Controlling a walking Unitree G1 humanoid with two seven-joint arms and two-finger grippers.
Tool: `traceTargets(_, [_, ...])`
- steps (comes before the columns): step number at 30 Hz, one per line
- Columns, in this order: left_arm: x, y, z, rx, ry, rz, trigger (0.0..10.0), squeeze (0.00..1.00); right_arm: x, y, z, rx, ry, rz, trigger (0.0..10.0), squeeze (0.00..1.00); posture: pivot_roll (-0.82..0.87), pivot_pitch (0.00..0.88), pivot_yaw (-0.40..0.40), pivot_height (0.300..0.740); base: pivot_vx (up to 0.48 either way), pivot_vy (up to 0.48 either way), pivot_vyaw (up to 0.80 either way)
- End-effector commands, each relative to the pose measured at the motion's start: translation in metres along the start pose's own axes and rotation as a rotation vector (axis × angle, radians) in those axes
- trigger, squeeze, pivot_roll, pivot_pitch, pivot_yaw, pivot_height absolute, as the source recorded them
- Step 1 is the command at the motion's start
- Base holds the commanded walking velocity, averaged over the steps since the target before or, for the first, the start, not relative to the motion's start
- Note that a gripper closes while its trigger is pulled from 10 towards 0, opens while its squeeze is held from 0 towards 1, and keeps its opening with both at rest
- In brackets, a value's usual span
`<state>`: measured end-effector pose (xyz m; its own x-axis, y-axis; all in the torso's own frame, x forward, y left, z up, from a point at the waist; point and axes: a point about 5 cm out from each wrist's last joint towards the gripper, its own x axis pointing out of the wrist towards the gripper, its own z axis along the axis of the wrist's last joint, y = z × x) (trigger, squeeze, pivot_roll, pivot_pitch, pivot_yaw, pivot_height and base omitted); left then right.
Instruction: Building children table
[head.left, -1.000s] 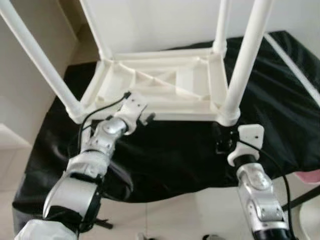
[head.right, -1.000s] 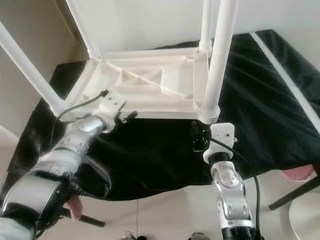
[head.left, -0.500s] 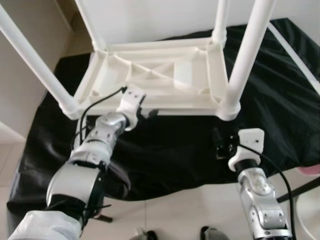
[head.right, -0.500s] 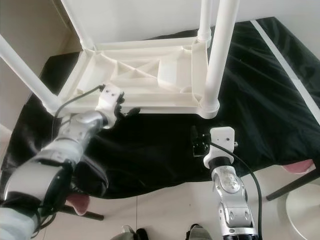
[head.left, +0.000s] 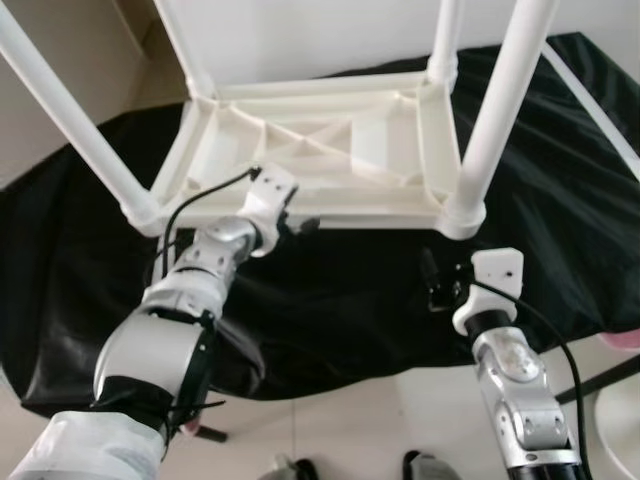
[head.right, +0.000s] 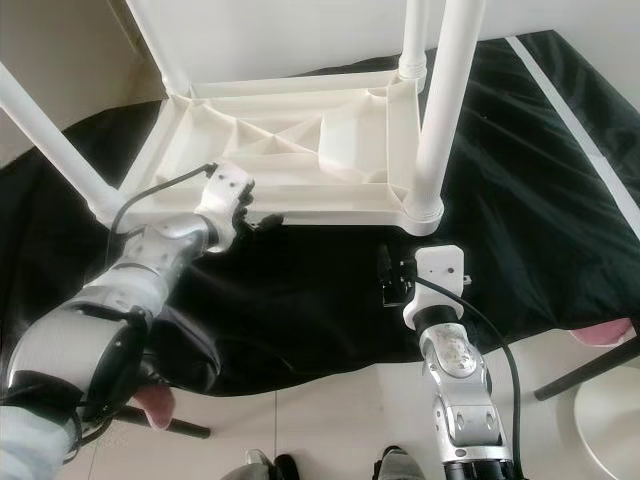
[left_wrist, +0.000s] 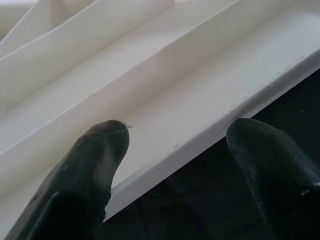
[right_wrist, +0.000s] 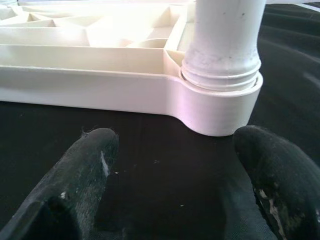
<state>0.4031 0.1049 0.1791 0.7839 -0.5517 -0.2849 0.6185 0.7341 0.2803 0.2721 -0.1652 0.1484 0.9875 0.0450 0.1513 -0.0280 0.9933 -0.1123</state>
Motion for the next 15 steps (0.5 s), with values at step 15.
traceTargets(15, [-0.028,-0.037,-0.043,-0.04,0.136,-0.797,10.0,0.0,0.006,0.007,-0.004,0.013,0.002,0.002,10.0,0.0,-0.17,0.102,0.176,0.74,0.0,0.0,0.0])
